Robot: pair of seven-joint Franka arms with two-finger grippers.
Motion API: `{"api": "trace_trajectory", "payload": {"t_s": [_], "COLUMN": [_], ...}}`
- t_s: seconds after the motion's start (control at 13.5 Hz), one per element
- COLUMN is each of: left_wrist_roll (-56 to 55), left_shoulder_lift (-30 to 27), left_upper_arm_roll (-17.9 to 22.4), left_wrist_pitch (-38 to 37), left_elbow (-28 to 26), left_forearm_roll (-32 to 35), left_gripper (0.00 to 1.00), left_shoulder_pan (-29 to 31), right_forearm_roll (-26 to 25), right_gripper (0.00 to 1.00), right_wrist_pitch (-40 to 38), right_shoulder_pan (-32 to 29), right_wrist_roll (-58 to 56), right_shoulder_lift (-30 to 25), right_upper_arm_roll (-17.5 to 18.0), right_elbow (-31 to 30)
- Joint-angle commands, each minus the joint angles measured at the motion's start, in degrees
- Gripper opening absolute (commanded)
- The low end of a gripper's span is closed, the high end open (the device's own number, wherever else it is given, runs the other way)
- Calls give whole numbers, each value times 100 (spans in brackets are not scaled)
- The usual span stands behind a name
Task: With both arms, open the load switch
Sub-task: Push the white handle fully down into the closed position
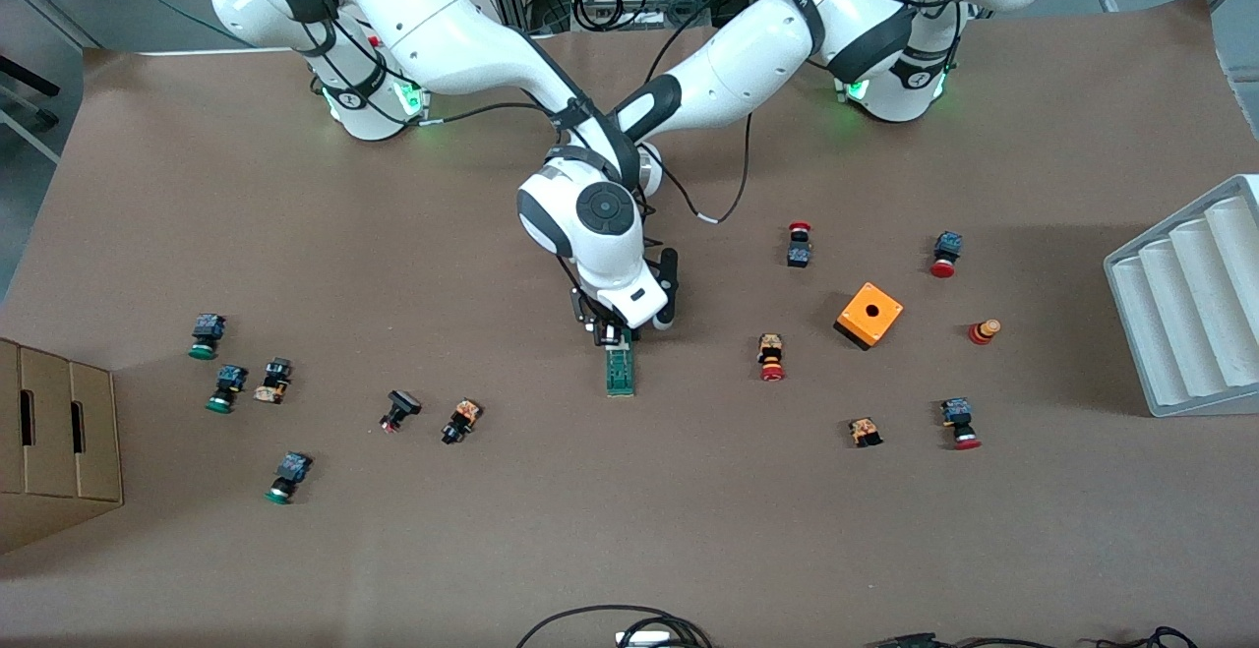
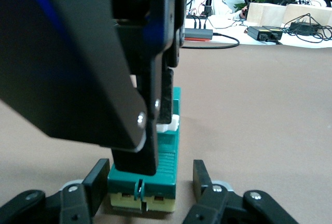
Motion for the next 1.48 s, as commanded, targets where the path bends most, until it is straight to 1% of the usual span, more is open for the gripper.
{"api": "trace_trajectory", "payload": {"t_s": [0.0,0.81,0.96,1.41], "left_wrist_roll": [-89,-334,-361,-370], "left_shoulder_lift": [61,69,78,78], "left_upper_arm_roll": [38,47,47,47], "left_wrist_pitch": [-147,-209,-218,-235], "left_elbow": [13,-66,-75,-93], "left_forearm_roll": [1,1,10,18], "left_gripper": [73,75,78,78], "left_shoulder_pan": [-109,-162,-170,-162], "right_forearm_roll": [-159,-159,-159,-159], "right_gripper": [40,39,39,39], "right_wrist_pitch": [61,105,114,114], "right_shoulder_pan": [-12,-20,-20,-12], "right_wrist_roll": [158,149,149,149], "right_shoulder_lift": [-16,37,46,72], "right_upper_arm_roll": [49,49,49,49], "right_elbow": [-172,-163,-163,-163]}}
